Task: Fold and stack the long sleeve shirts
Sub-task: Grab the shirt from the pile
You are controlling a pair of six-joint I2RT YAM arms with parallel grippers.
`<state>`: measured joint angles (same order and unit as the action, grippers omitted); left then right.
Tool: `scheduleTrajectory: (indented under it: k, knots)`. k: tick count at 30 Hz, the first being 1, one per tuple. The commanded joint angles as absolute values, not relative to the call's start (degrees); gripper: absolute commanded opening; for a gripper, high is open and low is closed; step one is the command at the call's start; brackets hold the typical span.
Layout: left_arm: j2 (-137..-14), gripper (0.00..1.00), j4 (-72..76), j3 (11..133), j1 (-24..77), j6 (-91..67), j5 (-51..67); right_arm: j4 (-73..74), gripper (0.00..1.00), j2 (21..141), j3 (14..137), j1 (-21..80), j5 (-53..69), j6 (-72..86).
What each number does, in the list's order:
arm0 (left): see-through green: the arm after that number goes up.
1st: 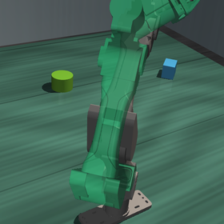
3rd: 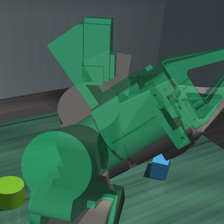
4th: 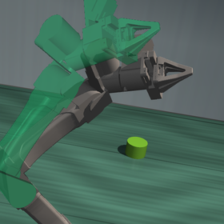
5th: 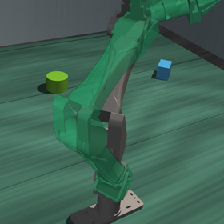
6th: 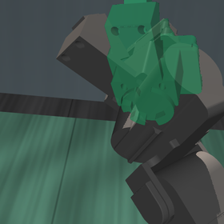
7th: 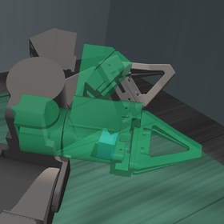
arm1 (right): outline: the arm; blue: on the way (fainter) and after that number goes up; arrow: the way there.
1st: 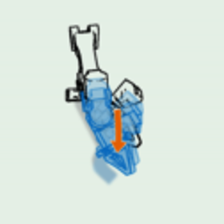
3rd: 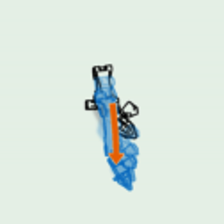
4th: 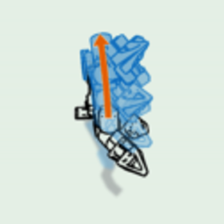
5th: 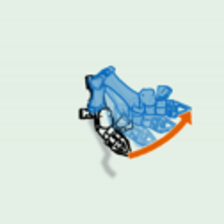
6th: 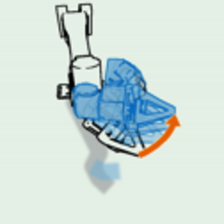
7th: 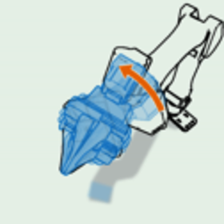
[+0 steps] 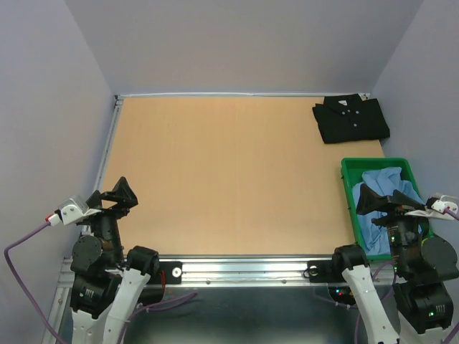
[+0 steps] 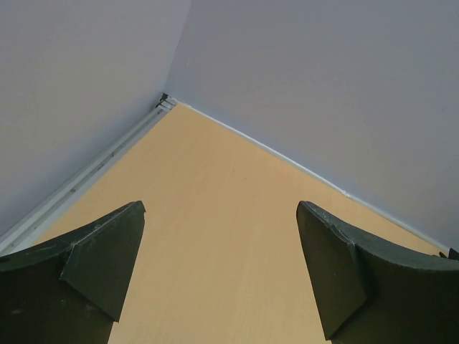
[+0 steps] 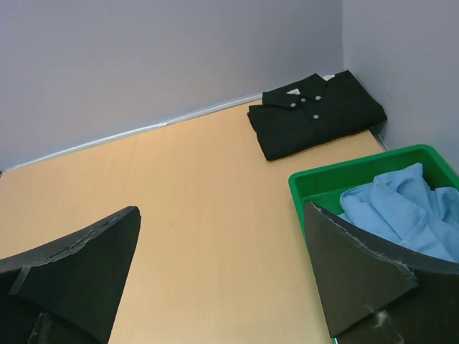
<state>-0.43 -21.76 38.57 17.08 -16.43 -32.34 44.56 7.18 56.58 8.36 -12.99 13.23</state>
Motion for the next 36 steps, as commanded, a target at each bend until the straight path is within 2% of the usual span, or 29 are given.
scheduleTrajectory:
  k: [1,8,14,22,28,33,36]
  knots:
    - [3.7,0.99,-20.2,38.1,17.3,-16.5,-33.5,43.8,1.0,7.8,58.4,9.0,-12.8,12.3]
    - [3.6,0.99,-20.3,38.1,17.6,-16.5,-33.4,43.7,1.0,9.5,58.3,9.0,-13.8,12.3]
    - [3.3,0.99,-20.0,38.1,17.7,-16.1,-32.8,44.6,1.0,17.8,59.6,9.1,-13.7,13.3]
    - [0.6,0.99,-19.1,39.9,17.8,-14.2,-30.0,51.9,1.0,40.1,68.1,9.0,-18.6,25.9]
    - [-5.2,0.99,-19.7,44.5,17.8,-12.0,-27.5,54.8,1.0,53.2,67.4,9.0,-30.4,34.8]
    - [-11.5,0.99,-21.4,51.0,17.8,-7.9,-17.4,54.5,1.0,66.1,66.9,7.1,-39.7,40.2]
    - [-14.2,0.99,-23.2,54.4,17.8,-7.8,-12.5,51.9,1.0,71.5,65.0,0.3,-39.9,41.1]
